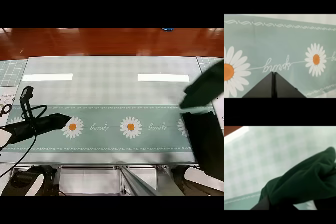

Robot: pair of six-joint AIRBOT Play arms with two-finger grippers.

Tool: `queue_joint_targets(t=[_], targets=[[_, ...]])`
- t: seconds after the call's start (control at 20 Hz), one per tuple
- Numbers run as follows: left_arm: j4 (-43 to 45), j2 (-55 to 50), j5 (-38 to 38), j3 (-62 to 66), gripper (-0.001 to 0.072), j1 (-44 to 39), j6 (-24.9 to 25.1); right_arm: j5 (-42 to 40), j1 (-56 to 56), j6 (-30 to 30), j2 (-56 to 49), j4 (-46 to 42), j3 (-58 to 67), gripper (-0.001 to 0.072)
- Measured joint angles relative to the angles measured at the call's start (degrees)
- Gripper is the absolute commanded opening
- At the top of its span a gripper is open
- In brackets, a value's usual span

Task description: Fold the shirts.

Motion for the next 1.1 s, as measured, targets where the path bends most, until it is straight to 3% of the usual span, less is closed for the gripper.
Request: queue_joint_targets(t=[0.4, 0.6, 0.65, 0.7, 0.75, 1.1], targets=[[0.0, -0.02, 5.22, -0.11, 0.0015, -0.02, 0.0, -0.52, -18.71, -1.81, 19.5, -11.91, -32.5, 0.0023], [-0.02, -0.02, 7.48, -0.17, 0.0015, -0.02, 0.0, -0.55, -22.71, -1.6, 28.13, -19.5, -45.83, 0.0025], [0.0, -0.13, 7.78, -0.26, 0.0015, -0.02, 0.0, -0.55, -23.1, -1.57, 29.68, -20.79, -47.89, 0.0128], [0.0, -0.24, 8.33, -0.33, 0.0015, -0.02, 0.0, -0.57, -23.41, -1.38, 31.08, -22.38, -49.64, 0.038], [0.0, -0.52, 9.25, -0.37, 0.0015, -0.02, 0.04, -0.55, -23.65, -1.4, 32.11, -23.91, -50.88, 0.0415], [0.02, -6.67, 12.85, 0.42, 0.0015, 0.57, 3.19, 1.99, -24.15, -1.64, 33.88, -28.04, -53.37, 0.0406]])
